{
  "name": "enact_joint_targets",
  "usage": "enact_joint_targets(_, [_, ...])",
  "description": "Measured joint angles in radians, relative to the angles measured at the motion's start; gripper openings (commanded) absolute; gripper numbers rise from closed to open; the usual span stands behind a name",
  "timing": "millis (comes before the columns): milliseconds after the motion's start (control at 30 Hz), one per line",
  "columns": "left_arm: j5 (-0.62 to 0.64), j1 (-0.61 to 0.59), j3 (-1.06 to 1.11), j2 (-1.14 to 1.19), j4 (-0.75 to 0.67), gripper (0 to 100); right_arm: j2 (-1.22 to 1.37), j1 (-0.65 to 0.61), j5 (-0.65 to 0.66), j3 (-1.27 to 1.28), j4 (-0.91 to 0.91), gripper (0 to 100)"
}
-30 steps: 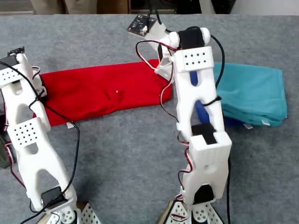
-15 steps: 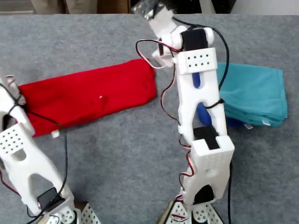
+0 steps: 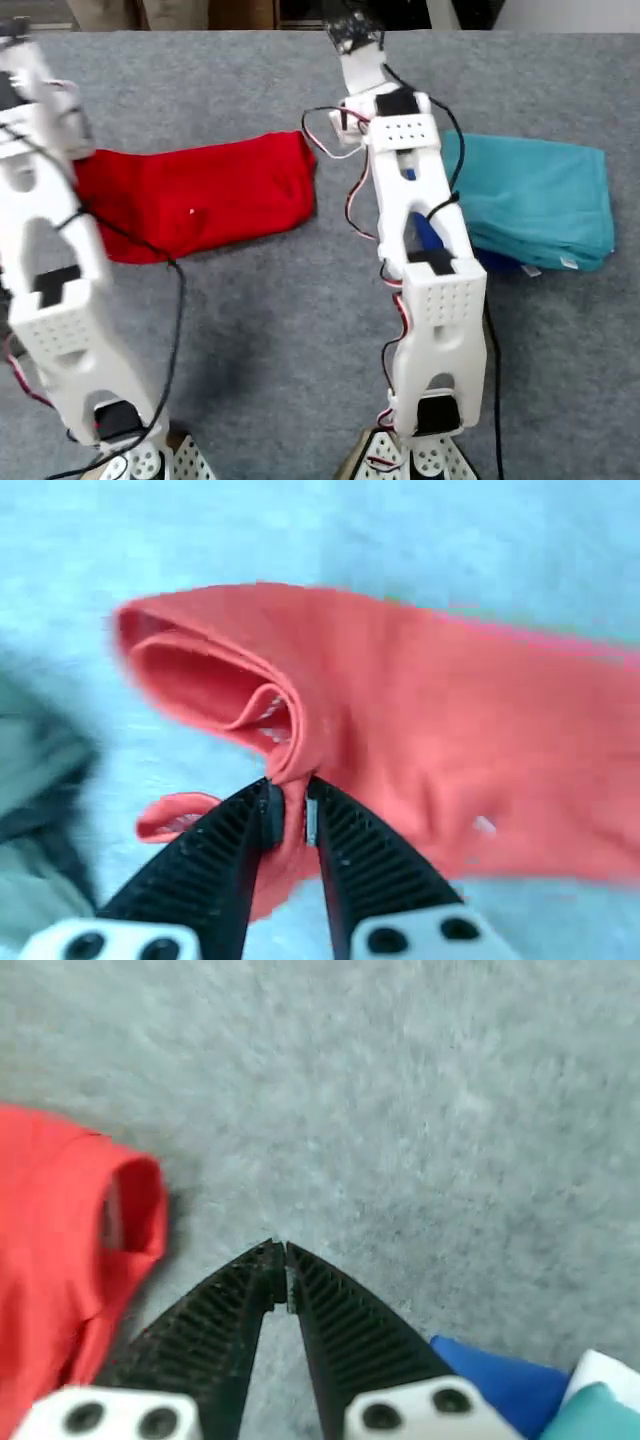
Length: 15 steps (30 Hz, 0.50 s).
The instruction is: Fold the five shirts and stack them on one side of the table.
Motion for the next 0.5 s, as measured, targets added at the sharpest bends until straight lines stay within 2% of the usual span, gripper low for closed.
enact_joint_targets(200, [0.005, 0.236, 0.12, -0.078, 0.0, 2, 0.037, 0.077, -0.032, 0.008, -0.066, 0.5])
enact_joint_targets(400, [0.005, 0.39, 0.12, -0.086, 0.0, 2, 0.055, 0.081, -0.055, 0.009, -0.081, 0.5])
enact_joint_targets(500, [0.005, 0.457, 0.12, -0.086, -0.051, 2, 0.055, 0.083, -0.055, 0.009, -0.087, 0.5])
